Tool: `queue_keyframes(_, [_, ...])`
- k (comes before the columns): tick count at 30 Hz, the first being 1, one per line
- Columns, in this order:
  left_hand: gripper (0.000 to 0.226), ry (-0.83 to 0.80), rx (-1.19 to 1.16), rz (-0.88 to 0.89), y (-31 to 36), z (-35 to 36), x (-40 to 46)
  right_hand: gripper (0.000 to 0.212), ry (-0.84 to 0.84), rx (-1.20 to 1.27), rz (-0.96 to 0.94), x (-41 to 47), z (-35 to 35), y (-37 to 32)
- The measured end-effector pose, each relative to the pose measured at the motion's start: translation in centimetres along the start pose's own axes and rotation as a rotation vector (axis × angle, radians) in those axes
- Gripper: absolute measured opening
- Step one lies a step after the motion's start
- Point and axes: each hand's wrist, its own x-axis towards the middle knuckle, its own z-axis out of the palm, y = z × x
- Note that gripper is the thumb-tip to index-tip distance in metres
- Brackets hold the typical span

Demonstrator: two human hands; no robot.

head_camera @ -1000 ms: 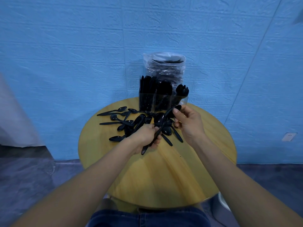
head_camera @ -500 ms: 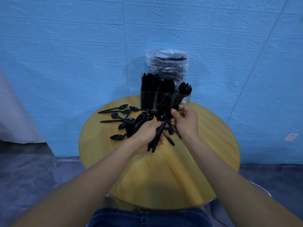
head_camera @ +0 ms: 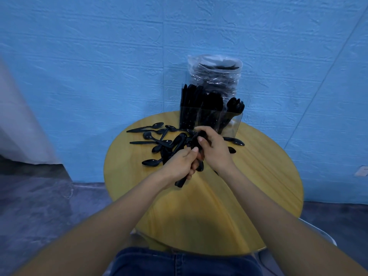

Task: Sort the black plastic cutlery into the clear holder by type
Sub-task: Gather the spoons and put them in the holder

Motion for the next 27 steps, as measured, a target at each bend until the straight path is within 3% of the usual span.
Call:
queue_keyframes(6, [0.013, 0.111, 0.046, -0.013, -1.5, -1.6, -0.8, 0.028, 0.031, -0.134, -0.059, 0.0, 1.9, -0.4])
queue_keyframes(12, [0.029, 0.359, 0.026, 0.047, -3.5, -4.2, -1.8, 0.040, -0.180, -0.134, -0.024, 0.5, 4.3, -0.4])
queue_keyframes(17, [0.029, 0.558, -0.024, 0.063, -5.4, -6.5, -2.1, 0.053, -0.246, -0.343, 0.087, -0.1, 5.7, 0.8])
queue_keyframes(22, [0.027, 0.600, -0.047, 0.102, -6.5, -6.3, -1.4, 0.074, -0.364, -0.568, 0.033, -1.1, 7.3, 0.5])
queue_keyframes(27, [0.029, 0.593, 0.009, 0.137, -7.2, -5.8, -0.8, 0.060, -0.305, -0.670, 0.010, -0.9, 6.9, 1.4])
